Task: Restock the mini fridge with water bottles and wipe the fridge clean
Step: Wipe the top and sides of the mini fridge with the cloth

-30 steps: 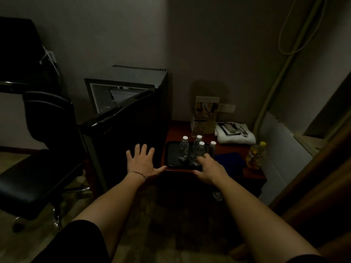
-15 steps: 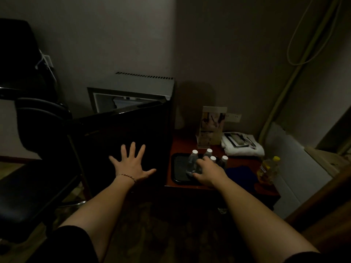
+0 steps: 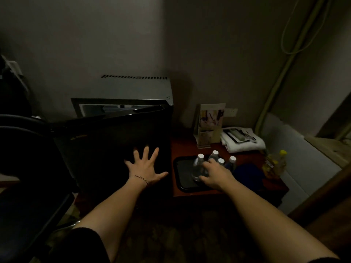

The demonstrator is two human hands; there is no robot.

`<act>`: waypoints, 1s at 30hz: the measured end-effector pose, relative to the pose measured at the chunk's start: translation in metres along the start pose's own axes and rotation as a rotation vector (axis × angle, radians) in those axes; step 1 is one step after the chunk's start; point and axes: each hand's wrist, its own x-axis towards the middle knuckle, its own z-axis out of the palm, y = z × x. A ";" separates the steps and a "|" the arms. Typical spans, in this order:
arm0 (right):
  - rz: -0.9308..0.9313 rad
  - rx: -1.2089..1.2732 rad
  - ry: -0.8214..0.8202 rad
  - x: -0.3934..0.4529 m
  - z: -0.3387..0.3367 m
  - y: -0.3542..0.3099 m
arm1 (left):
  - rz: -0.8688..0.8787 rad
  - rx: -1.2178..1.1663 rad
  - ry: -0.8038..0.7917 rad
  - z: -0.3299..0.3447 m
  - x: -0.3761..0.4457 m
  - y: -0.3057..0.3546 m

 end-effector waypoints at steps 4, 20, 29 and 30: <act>0.142 -0.005 -0.007 -0.008 -0.002 0.048 | 0.025 0.003 -0.001 0.005 0.024 0.028; 0.269 0.002 -0.146 0.068 0.021 0.296 | 0.152 -0.139 0.030 0.043 0.129 0.286; 0.191 -0.037 -0.287 0.154 0.067 0.370 | 0.050 -0.126 0.012 0.076 0.195 0.341; 0.183 -0.027 -0.328 0.161 0.076 0.370 | 0.038 -0.109 0.004 0.079 0.199 0.342</act>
